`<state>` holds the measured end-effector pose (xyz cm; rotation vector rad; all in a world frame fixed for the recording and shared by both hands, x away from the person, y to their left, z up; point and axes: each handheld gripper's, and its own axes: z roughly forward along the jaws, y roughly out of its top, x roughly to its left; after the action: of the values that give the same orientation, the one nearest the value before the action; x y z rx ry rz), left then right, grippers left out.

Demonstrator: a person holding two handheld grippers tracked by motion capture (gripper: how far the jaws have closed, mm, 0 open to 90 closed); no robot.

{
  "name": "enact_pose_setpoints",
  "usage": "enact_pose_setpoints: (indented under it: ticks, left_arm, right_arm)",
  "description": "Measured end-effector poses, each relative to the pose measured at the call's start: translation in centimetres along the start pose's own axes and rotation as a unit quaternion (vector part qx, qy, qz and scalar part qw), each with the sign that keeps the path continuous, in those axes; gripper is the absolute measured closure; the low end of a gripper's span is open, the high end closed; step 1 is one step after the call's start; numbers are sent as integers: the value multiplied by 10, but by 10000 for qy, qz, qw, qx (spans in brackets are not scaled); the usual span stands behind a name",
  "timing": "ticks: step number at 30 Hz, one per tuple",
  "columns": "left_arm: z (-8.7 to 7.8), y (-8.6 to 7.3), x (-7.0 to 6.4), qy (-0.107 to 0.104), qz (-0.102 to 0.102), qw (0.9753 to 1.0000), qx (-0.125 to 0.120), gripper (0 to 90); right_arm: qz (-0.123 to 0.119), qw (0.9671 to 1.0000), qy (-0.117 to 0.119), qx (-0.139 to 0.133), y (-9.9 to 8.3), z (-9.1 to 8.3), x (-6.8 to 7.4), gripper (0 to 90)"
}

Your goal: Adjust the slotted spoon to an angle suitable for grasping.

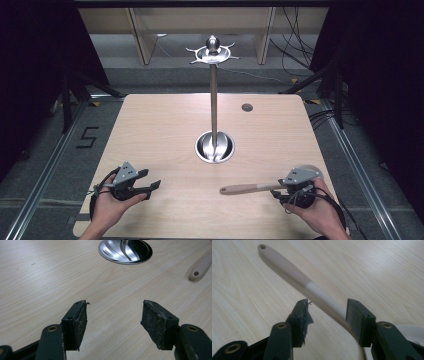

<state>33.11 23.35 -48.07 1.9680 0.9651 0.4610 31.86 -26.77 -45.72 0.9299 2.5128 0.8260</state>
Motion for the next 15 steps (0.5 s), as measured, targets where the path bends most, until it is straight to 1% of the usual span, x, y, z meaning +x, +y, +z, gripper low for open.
enact_pose_setpoints:
  ticks: [1,2,3,4,5,7,8,9,10,11,12,13,14,15]
  left_arm:
    - [0,0,0,0,0,10000,0,363]
    - [0,0,0,23,2,10000,-4,363]
    - [-1,0,1,2,-6,10000,-15,362]
    - [-1,0,0,22,-8,10000,-22,362]
    - [-1,0,0,16,50,10000,15,362]
    - [-1,0,-2,17,39,10000,17,362]
    - [-1,0,-2,17,39,10000,17,362]
    - [-1,0,-2,-38,43,10000,11,362]
    - [-1,0,-2,-43,50,10000,17,362]
    - [0,1,-2,-38,52,10000,14,362]
    - [0,1,-2,-38,52,10000,14,362]
    - [0,1,-2,-39,53,10000,24,362]
    - [0,1,-2,-49,18,10000,0,362]
    - [0,1,-2,-50,53,10000,35,362]
  right_arm:
    - [0,10000,0,0,0,0,0,501]
    - [-297,9995,19,38,4,3,2,490]
    - [-371,9992,97,109,7,4,3,478]
    - [-371,9992,97,109,7,4,3,478]
    - [-626,9973,260,287,11,6,5,473]
    - [-875,9947,323,429,16,10,8,467]
    - [-875,9947,323,429,16,10,8,467]
    - [-1265,9896,451,517,21,16,7,467]
    - [-1293,9873,571,724,25,16,8,467]
    - [-1361,9862,562,759,28,18,8,467]
    - [-1470,9838,622,812,31,20,8,468]
    - [-1470,9838,622,812,31,20,8,468]
    - [-1633,9798,688,922,38,23,9,468]
    - [-1681,9780,762,977,42,24,9,469]
